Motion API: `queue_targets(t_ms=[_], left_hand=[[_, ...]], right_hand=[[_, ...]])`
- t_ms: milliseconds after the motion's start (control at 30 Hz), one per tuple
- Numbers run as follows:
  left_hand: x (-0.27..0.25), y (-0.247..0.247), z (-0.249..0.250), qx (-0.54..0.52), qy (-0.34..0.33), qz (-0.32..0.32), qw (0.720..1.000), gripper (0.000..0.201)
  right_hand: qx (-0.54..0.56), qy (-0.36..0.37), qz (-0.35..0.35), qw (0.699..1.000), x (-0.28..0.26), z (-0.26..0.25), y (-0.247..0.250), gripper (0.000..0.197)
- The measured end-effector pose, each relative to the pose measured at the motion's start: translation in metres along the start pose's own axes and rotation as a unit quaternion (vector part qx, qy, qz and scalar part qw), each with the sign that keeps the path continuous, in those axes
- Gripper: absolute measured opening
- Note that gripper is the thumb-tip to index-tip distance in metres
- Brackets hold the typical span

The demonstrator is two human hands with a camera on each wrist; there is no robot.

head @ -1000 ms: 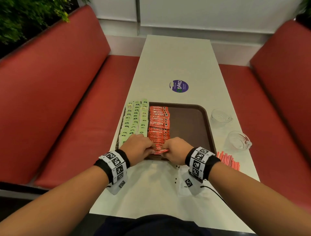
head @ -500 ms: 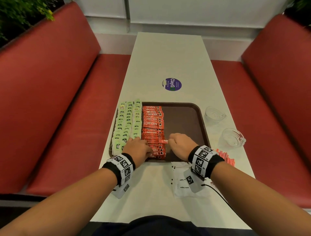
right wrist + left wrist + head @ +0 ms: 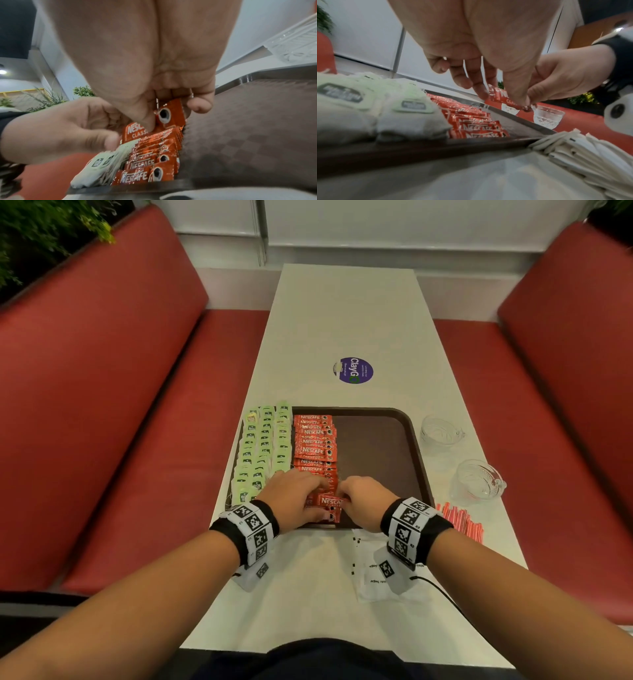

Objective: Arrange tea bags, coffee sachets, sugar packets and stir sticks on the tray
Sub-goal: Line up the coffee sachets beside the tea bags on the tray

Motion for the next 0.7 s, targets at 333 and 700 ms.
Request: queue_targets(t_ms=[333,700], left_hand=[[-0.01,-0.01,-0.022,0.013,0.055,-0.017,0.998,0.017],[-0.015,-0.024,-0.019,0.084,0.085,-0.033,0.992,0.024]], right_hand=[[-0.046,-0.076,-0.037,0.995,0.002,0.008,-0.003,0.019],[-0.073,-0.089,-0.107,0.988,0.005,0.004,-0.021,0.018]])
Point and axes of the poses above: each hand's wrist, its own x-axis towards the middle knuckle, its own y-axis out of the back of the hand, z = x × y, the point moved 5 cm from there along x, towards the middle knuckle, and after that the axes turned 7 degrees about -z, right-handed, at the moved point
